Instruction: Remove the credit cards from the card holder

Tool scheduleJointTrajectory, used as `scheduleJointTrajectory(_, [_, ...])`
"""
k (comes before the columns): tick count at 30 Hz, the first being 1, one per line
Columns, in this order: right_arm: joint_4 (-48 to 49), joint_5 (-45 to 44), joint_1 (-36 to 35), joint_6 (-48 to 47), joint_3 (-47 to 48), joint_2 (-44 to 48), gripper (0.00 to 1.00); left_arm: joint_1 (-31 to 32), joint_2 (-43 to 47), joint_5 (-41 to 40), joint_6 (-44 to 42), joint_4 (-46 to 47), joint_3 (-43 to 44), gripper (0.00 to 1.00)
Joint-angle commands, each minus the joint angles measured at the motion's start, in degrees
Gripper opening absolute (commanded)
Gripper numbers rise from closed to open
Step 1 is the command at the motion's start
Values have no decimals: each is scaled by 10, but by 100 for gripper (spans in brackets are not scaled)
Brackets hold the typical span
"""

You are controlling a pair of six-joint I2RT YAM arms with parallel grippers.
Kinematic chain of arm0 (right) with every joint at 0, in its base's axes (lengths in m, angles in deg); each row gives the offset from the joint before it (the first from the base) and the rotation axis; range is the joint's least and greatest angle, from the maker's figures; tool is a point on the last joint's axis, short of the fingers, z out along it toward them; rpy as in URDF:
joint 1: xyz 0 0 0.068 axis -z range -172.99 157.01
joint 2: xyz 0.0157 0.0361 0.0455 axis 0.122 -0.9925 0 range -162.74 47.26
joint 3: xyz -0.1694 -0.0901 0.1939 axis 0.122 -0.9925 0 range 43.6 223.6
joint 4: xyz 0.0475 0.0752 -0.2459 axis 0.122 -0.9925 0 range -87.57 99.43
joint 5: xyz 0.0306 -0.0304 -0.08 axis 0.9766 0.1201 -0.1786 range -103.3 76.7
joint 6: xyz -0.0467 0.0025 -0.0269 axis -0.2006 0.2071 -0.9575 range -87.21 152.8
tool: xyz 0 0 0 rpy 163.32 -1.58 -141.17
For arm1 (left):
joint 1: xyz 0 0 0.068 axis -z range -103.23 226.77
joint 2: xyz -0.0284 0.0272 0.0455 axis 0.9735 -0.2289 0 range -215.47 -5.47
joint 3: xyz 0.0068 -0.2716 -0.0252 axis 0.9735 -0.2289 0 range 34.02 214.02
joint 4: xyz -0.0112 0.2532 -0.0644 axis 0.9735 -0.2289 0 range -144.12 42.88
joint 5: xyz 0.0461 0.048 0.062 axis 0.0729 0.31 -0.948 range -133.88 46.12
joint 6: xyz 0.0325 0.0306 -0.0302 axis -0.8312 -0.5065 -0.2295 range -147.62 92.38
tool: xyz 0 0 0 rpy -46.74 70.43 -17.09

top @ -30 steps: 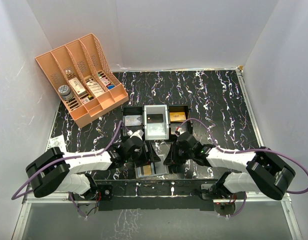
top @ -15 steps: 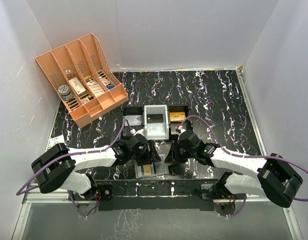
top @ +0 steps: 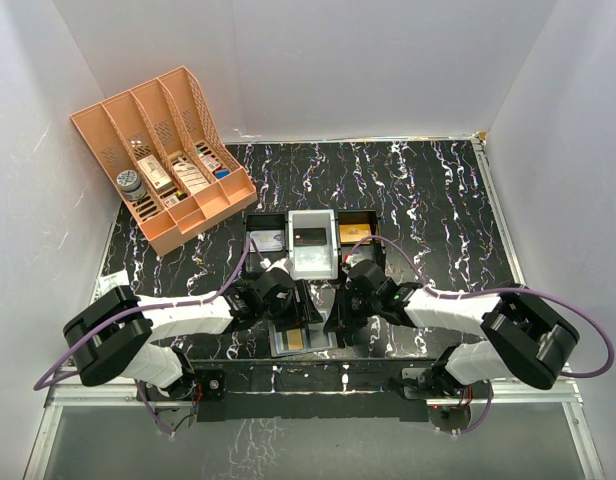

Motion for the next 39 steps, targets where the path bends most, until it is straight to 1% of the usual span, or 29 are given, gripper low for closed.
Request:
scheduleJointTrajectory(1, [17, -26, -2, 2, -7, -17, 10, 1, -8, -5, -4, -38, -25, 59])
scheduleJointTrajectory(5, [28, -34, -3, 14, -34, -12, 10, 2, -4, -6, 5, -23, -44, 59])
scheduleJointTrajectory(11, [42, -31, -3, 22, -53, -21, 9, 1, -4, 7, 49, 81, -98, 57])
scheduleJointTrajectory(14, [45, -32, -3, 25, -60, -18, 9, 1, 3, 8, 57, 106, -110, 53])
scheduleJointTrajectory(17, [43, -35, -3, 26, -63, -15, 9, 1, 20, -3, 58, 93, -108, 48])
scheduleJointTrajectory(21, [43, -37, -3, 27, -63, -14, 9, 1, 44, -10, 58, 82, -109, 43])
scheduleJointTrajectory(25, [46, -47, -3, 30, -63, -20, 9, 1, 68, -12, 54, 83, -115, 33])
scheduleJointTrajectory(28, [51, -47, -3, 34, -85, -24, 9, 1, 76, -2, 50, 100, -124, 26])
scheduleJointTrajectory(33, [56, -48, -3, 35, -89, -27, 9, 1, 69, 16, 40, 133, -131, 16])
scheduleJointTrajectory(36, [56, -47, -3, 35, -89, -29, 9, 2, 60, 22, 37, 141, -127, 15])
scheduleJointTrajectory(39, [59, -46, -3, 35, -89, -29, 10, 1, 55, 29, 40, 160, -131, 11])
